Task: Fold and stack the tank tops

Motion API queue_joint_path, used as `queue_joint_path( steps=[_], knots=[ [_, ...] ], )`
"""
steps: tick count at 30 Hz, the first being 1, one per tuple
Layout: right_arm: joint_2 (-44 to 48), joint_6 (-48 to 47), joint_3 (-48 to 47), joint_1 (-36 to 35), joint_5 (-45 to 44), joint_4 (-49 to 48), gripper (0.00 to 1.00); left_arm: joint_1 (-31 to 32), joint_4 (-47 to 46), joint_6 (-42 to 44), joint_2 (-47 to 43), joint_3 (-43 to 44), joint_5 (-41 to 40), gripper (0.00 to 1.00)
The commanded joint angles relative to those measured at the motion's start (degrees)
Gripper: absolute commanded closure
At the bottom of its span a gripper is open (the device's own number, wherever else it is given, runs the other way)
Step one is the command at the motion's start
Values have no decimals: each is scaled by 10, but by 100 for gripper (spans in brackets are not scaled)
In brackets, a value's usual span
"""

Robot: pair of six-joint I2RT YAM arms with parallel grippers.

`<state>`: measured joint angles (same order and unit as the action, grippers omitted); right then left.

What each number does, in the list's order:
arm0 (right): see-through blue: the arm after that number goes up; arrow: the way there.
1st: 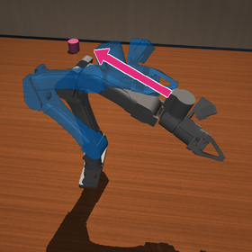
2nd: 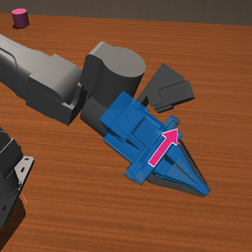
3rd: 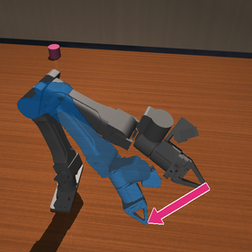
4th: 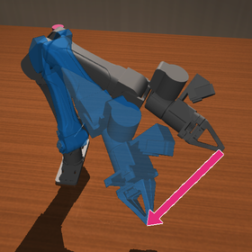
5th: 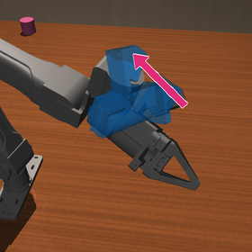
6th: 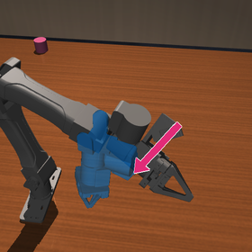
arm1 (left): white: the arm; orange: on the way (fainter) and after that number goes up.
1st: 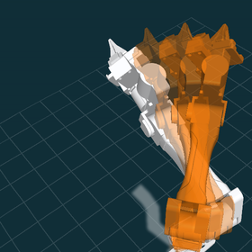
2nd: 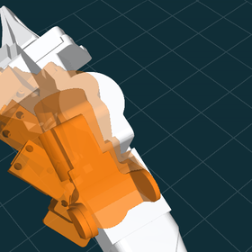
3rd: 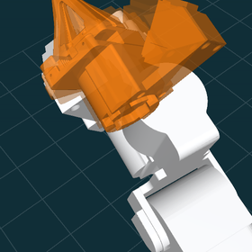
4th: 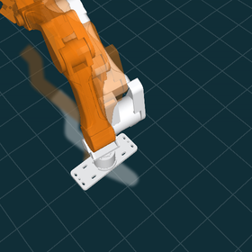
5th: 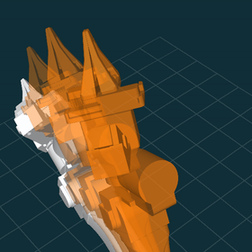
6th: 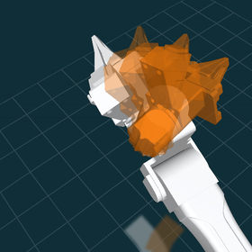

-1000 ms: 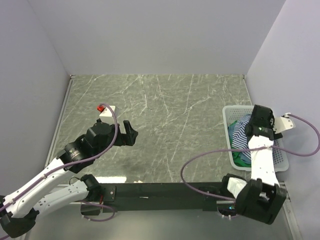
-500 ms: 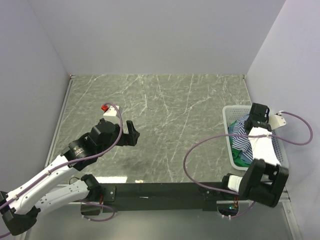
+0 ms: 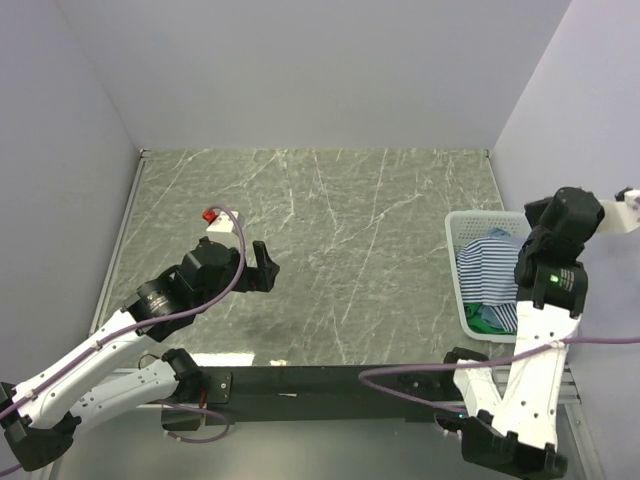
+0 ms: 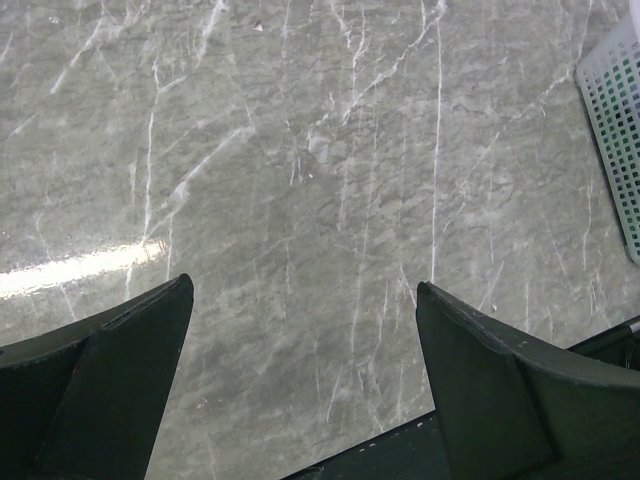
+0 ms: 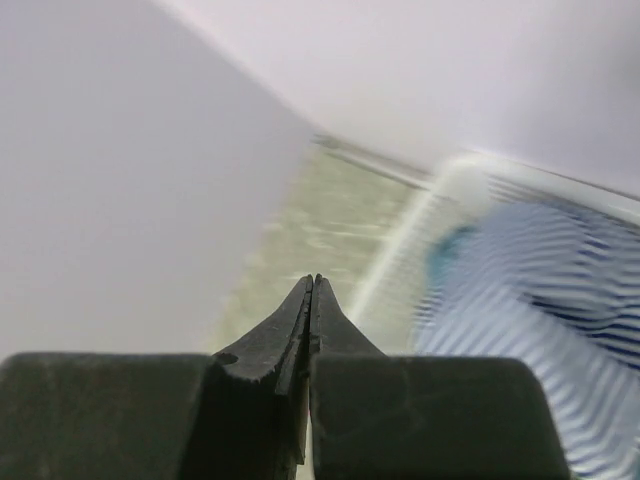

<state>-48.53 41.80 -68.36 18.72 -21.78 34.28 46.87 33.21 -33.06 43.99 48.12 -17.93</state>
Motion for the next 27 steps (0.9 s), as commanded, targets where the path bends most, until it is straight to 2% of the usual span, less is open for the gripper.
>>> queue_joint_path(
  steps=[1,5,8,9,13,16,19,24,27],
  knots=[
    [-2,-11,-75,-37,66,5,100,1,-24,0,-9,11,-17,1],
    [-40,-22,-200,-165,24,19,100,1,-20,-15,-18,20,-33,1],
    [-74,-23,-235,-178,-28,79,100,1,-18,-17,-24,28,-32,1],
    [-74,-26,-220,-178,-60,90,86,1,-17,-17,-24,29,-31,1],
    [-62,-31,-84,-160,-110,82,59,1,-15,-14,-33,31,-25,1],
    [-68,-28,70,-74,-29,33,51,1,-17,-7,-32,32,-18,1],
    [-86,-9,156,-10,6,-9,46,1,-10,1,-21,38,-13,1],
    [-112,23,216,5,-44,-50,38,1,-18,8,-14,29,-12,1],
    [-141,32,237,11,-48,-70,38,1,-27,4,-7,25,-3,1]
  ],
)
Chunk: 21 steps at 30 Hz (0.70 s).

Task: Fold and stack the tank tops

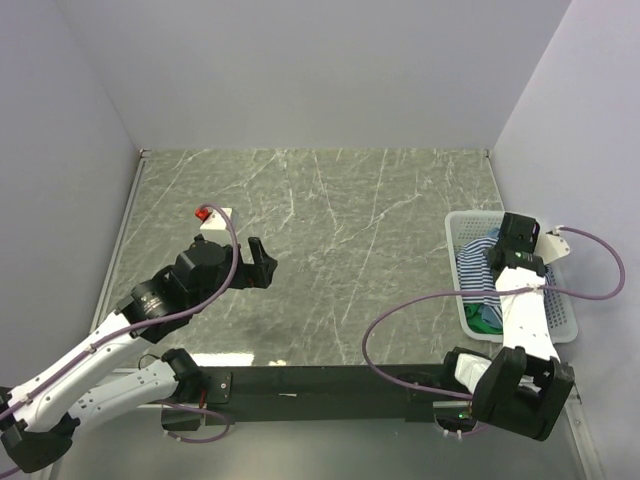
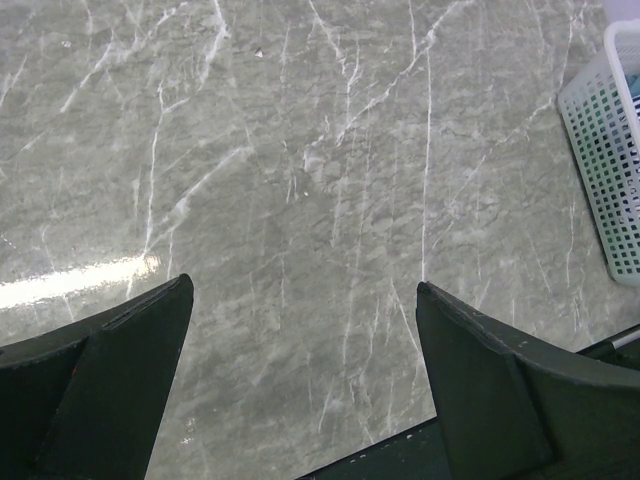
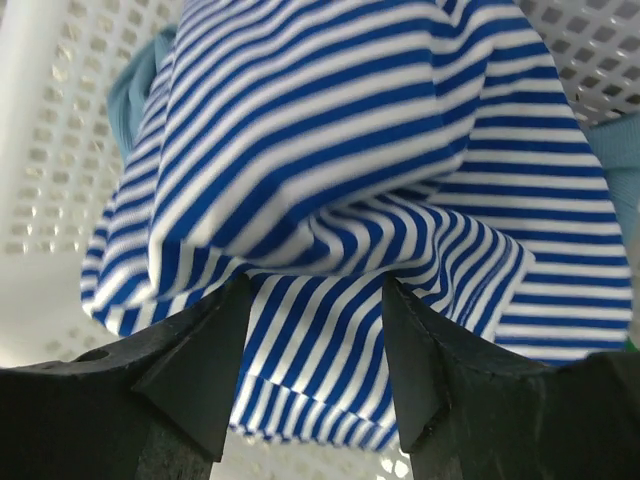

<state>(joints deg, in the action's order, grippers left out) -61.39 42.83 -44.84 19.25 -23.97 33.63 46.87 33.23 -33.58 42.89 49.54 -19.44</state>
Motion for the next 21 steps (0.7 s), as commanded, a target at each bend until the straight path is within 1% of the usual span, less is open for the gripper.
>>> queue_joint_path(
  steps=[1,4,6,7,8,10,13,18,21],
  knots=[
    [-20,23,9,6,-28,-67,38,1,-28,7,6,10,15,1],
    [-34,31,29,7,-39,-90,43,1,-29,4,8,9,17,1],
    [-30,34,40,7,-42,-109,54,1,-32,4,9,6,17,1],
    [-26,34,50,7,-42,-116,61,1,-32,4,10,6,16,1],
    [-21,35,53,7,-43,-125,79,1,-33,4,9,6,18,1],
    [-17,28,58,7,-35,-136,100,1,-33,4,12,8,18,1],
    [-19,24,42,7,-31,-125,100,1,-32,4,16,12,17,1],
    [23,9,17,5,-25,-96,100,1,-32,5,17,17,16,1],
    [56,3,-14,4,-65,-59,100,1,-36,4,20,20,26,1]
  ],
)
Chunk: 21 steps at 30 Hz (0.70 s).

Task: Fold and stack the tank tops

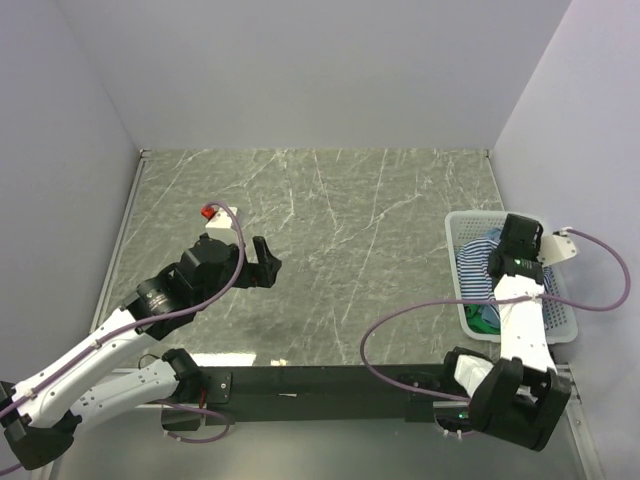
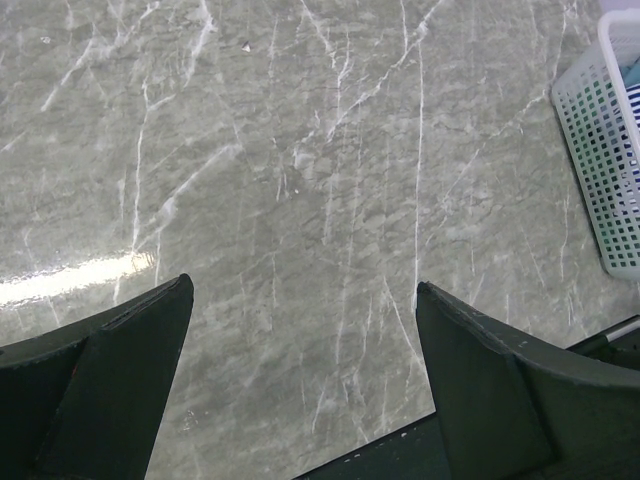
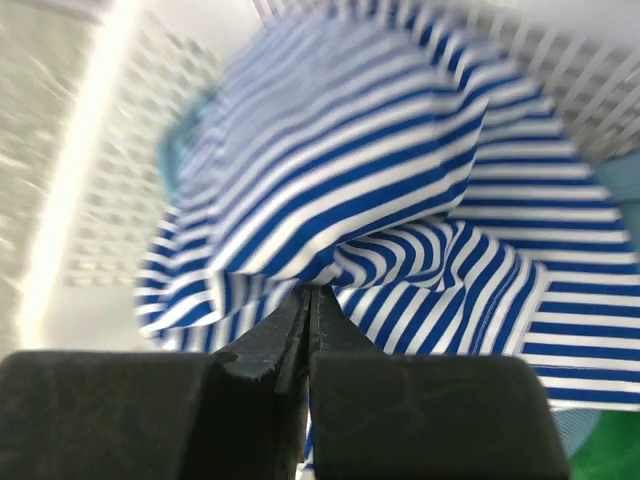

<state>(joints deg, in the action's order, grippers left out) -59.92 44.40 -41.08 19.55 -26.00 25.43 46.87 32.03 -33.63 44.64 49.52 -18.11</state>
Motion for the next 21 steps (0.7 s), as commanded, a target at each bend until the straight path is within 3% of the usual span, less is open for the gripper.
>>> queue_joint_path(
  steps=[1,2,4,5,7,18,21],
  knots=[
    [49,-16,-58,1,-53,34,100,1,-24,3,6,20,16,1],
    [62,-17,-64,1,-74,51,81,1,-24,2,7,21,18,1],
    [73,-21,-76,2,-96,60,64,1,-28,3,11,21,24,1],
    [76,-28,-80,3,-104,64,43,1,-29,4,11,20,26,1],
    [69,-35,-86,6,-108,66,22,1,-32,6,13,22,30,1],
    [-27,-10,-43,36,-57,25,18,1,-26,15,17,30,33,1],
    [-61,2,-39,41,-41,-1,22,1,-27,17,15,28,29,1]
  ],
)
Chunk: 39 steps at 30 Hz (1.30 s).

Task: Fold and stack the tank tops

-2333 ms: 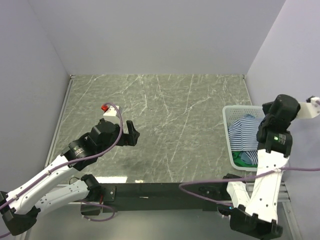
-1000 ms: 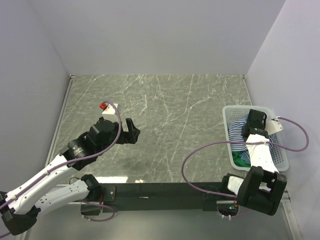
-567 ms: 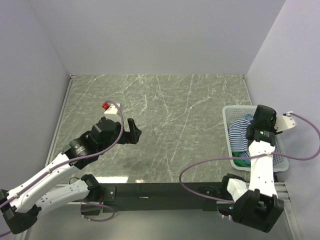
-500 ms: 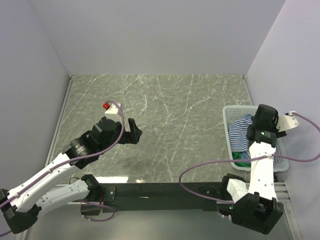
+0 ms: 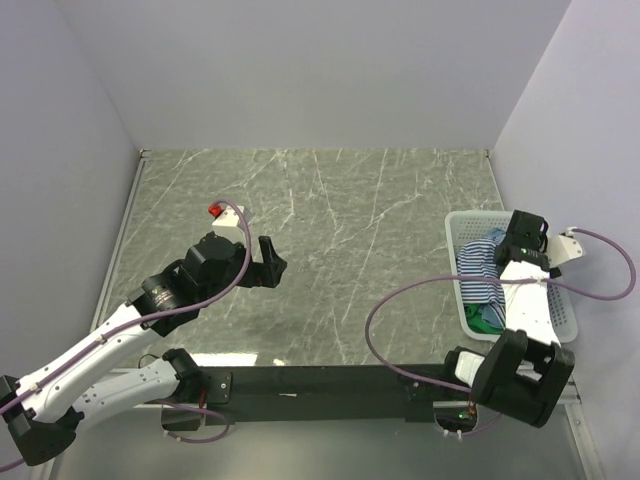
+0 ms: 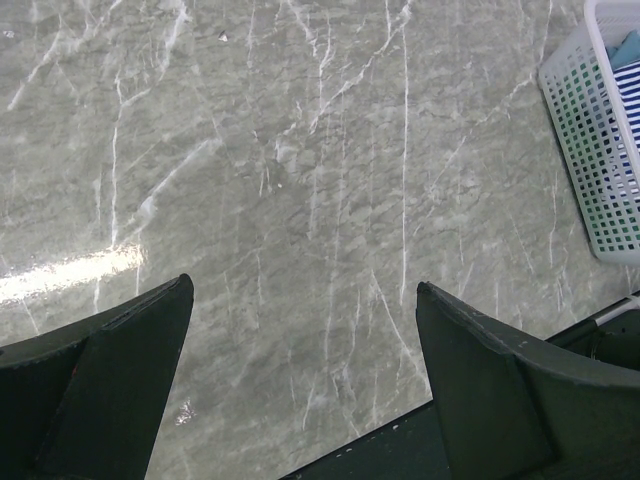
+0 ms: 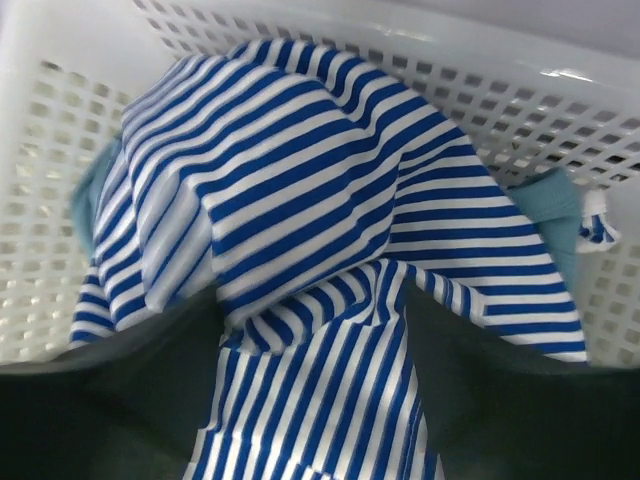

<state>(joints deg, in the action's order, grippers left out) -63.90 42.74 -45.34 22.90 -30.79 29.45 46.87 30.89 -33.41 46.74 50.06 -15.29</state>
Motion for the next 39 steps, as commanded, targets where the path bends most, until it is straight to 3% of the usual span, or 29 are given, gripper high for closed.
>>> queue_joint_path(
  steps=[1,3,4,5,10,14,18,23,29,31,35,36,39],
  knots=[
    [-30,20,4,7,11,-49,35,1,-15,15,-6,22,1,1],
    [-35,19,2,7,19,-63,63,1,-10,15,-4,26,0,1],
    [-34,18,1,7,17,-66,90,1,-8,14,-4,28,-2,1],
    [-31,17,1,7,12,-65,100,1,-7,14,-5,28,-4,1],
    [49,2,-16,-10,45,-50,100,1,-11,12,-10,29,-14,1],
    [114,1,-100,-95,30,15,100,1,-12,5,-8,35,-20,1],
    [118,15,-275,-243,-15,74,100,1,-10,-8,-16,41,-43,1],
    [84,22,-433,-350,40,62,100,1,0,-24,-33,56,-87,1],
    [-10,5,-569,-560,-7,55,100,1,31,-63,-51,93,-159,1],
    [-53,-3,-580,-635,-24,48,100,1,42,-81,-56,103,-184,1],
    [-121,10,-533,-704,-38,30,100,1,60,-116,-62,110,-203,1],
    [-140,15,-509,-710,-29,17,93,1,64,-125,-62,105,-203,1],
    [-195,27,-447,-711,-18,15,56,1,66,-155,-73,65,-181,1]
  ],
)
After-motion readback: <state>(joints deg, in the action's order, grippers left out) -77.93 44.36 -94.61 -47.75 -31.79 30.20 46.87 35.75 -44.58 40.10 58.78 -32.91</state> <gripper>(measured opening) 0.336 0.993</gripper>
